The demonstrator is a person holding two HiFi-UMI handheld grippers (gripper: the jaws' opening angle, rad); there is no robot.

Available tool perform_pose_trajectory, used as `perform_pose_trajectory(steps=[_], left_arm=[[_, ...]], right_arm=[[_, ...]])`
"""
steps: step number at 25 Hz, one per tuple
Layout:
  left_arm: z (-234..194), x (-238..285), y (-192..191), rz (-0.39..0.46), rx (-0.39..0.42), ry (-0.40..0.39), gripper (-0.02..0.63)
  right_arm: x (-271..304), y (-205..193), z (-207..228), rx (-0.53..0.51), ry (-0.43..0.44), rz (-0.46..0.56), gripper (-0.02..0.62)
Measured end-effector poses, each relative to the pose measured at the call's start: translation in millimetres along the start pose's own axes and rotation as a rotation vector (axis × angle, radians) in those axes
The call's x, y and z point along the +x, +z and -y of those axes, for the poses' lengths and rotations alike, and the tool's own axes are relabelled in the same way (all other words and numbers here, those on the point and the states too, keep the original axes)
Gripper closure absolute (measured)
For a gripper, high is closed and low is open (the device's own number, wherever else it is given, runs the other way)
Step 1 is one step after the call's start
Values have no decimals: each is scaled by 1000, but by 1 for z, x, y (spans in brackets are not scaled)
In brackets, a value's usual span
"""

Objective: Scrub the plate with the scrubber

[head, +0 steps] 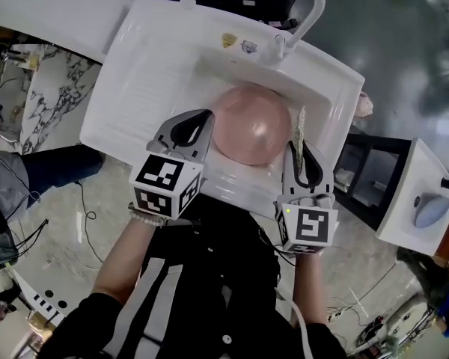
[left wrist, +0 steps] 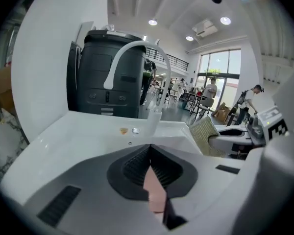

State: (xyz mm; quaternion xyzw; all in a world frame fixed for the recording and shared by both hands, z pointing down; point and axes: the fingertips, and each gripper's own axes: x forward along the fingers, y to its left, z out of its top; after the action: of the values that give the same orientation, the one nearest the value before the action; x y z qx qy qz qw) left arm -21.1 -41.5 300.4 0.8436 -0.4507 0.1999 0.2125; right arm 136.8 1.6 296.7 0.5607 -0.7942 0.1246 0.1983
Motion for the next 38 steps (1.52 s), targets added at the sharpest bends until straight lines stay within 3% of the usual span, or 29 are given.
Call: perform_pose_trajectory(steps=[6,8,14,28,38], left_arm=[[-22,29,-19,-47,-193,-36,597],[-29,38,-29,-71,-218,-43,597],[-39,65,-64,-181,-161,-63,565],[-64,130,-132,-401,-146,-65,472],[-68,154,-165,-498,-211,-99,471]], right_arm=[[21,-10,8,9,-32,-36,518],[26,-15,12,25,-50,-47,518],[42,-42,9,20,-57,-103,518],[107,-86,-5,41,-51,-189,518],[141,-109,-6,-44,-27,-262,518]])
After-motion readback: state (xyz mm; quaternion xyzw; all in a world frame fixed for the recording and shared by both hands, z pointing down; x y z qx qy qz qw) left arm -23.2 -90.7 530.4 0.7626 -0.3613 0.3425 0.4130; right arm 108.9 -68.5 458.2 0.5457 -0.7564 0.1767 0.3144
